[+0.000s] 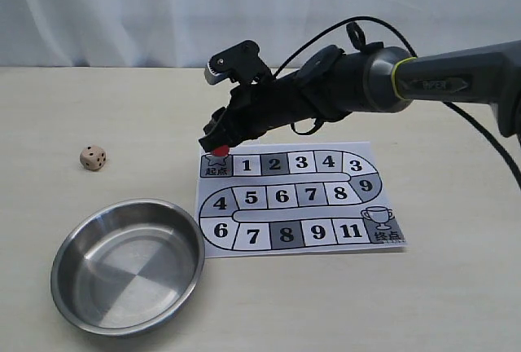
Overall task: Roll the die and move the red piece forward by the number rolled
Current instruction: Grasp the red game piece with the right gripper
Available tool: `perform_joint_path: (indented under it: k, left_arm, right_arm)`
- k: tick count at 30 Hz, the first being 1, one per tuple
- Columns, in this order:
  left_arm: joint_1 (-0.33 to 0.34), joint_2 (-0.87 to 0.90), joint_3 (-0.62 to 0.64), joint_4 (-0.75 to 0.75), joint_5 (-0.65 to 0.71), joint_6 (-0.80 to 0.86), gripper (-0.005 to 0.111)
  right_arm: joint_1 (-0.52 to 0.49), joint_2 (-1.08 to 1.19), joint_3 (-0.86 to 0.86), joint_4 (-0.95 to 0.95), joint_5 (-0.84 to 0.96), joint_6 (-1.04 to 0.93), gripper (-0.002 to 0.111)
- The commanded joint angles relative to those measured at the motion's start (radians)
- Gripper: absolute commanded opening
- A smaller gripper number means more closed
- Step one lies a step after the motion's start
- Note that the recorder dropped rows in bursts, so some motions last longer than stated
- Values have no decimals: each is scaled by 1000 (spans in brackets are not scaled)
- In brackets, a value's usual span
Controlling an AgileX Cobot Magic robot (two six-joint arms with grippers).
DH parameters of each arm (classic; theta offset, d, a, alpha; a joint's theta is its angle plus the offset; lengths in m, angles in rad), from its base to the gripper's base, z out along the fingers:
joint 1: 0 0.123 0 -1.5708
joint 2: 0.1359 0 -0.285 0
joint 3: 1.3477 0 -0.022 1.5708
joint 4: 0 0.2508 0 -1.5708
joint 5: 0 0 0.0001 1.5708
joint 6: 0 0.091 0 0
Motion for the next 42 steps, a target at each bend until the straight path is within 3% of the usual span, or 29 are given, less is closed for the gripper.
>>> perform_joint_path:
  k: [1,11,20,27,42]
  left_arm:
    - [1,-6,3,1,-6,-6,0]
    - [1,-6,3,1,-6,-6,0]
    - [1,-6,3,1,-6,-6,0]
    - [1,-6,3,1,-6,-6,0]
    - [1,-6,3,1,-6,-6,0]
  right_arm:
    - [-4,-40,-5,-22,35,28,4]
    - [-42,-51,-3,-351,72,315,4]
    - [-97,-42,45,-243,50,235,4]
    - [-93,2,45,19,52,3,4]
    - [-93,36,45,18,66,-9,4]
